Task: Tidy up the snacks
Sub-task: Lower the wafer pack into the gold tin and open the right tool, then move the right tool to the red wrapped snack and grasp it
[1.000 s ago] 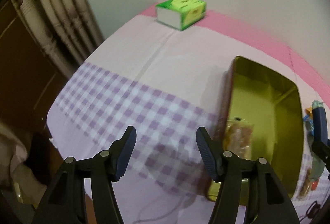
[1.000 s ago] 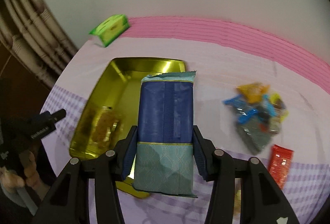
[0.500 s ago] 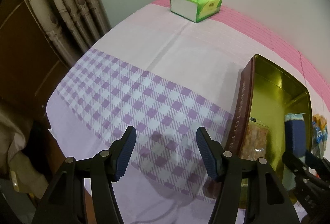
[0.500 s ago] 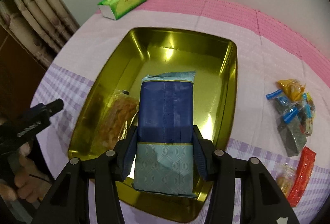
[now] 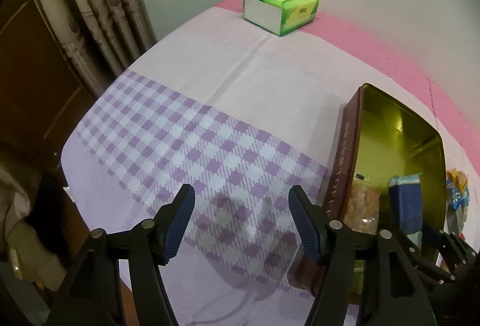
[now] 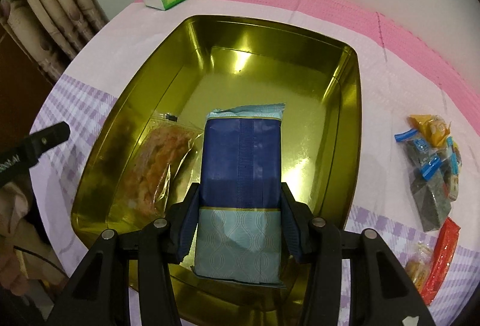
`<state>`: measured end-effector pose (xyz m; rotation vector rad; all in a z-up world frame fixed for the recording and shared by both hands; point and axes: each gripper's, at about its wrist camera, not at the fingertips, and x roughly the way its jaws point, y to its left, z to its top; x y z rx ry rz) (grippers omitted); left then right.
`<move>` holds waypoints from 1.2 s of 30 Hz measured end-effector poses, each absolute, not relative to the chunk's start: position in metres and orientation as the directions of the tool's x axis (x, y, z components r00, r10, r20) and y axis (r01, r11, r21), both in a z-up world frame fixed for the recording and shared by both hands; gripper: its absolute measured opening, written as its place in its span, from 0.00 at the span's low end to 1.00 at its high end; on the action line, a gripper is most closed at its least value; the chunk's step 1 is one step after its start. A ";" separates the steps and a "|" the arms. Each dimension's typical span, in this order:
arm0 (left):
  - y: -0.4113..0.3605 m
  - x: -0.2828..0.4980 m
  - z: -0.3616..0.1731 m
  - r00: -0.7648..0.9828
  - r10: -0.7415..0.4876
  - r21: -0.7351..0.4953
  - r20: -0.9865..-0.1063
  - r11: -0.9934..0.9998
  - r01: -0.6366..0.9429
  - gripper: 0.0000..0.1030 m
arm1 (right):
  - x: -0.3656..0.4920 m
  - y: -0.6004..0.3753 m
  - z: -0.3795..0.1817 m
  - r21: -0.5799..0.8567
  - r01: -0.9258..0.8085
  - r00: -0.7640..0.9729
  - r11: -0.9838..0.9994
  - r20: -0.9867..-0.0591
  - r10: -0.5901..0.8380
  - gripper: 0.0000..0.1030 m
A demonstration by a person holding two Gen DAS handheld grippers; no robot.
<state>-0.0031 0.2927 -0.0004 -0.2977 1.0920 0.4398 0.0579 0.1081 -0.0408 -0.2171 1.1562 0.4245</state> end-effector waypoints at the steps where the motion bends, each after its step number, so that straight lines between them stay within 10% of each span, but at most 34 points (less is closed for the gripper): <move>1: 0.292 -0.003 -0.001 0.387 0.196 -0.017 -0.901 0.876 -0.481 0.64 | 0.058 0.109 -0.041 0.053 -0.436 0.331 0.899 -0.919 0.215 0.45; 36: 0.271 0.000 0.002 0.406 0.201 0.015 -0.892 0.908 -0.419 0.64 | 0.059 -0.022 0.007 0.067 -0.330 0.436 0.942 -0.874 0.214 0.47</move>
